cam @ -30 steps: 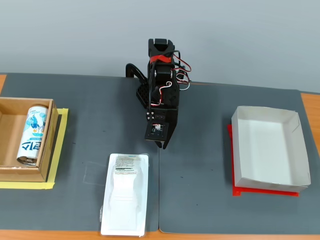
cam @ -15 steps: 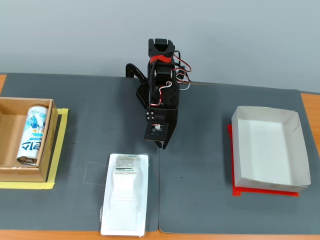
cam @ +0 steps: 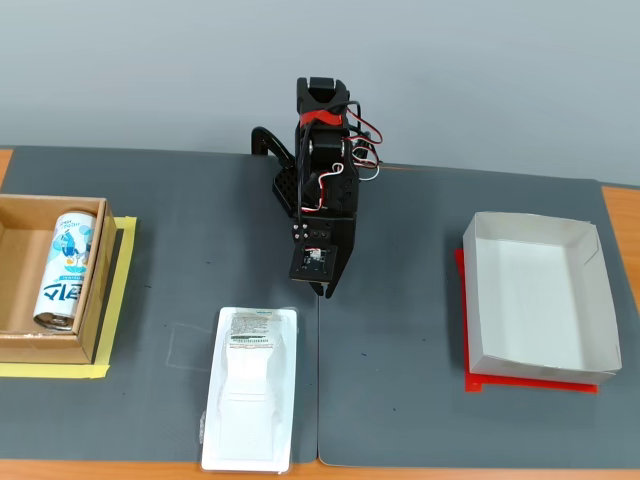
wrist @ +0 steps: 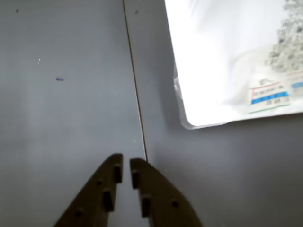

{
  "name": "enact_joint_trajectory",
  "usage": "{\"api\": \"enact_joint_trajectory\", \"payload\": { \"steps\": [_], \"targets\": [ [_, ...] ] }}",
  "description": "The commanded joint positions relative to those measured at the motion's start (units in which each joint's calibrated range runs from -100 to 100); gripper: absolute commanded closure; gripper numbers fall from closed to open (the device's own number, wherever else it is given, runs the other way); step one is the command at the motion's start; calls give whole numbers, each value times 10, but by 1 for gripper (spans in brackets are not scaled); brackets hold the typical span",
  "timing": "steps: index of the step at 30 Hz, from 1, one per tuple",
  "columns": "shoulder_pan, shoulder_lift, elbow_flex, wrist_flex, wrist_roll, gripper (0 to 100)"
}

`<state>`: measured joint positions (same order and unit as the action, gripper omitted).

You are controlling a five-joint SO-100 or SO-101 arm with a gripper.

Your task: Pick the sandwich and put it in the gray box

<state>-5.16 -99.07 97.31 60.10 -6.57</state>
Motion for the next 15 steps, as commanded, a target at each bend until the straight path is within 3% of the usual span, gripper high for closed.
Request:
{"api": "enact_joint_trajectory", "payload": {
  "steps": [1,15],
  "targets": [
    [-1,-4,-6,1,2,98],
    [-2,-4,-6,1,1,98]
  ]
}}
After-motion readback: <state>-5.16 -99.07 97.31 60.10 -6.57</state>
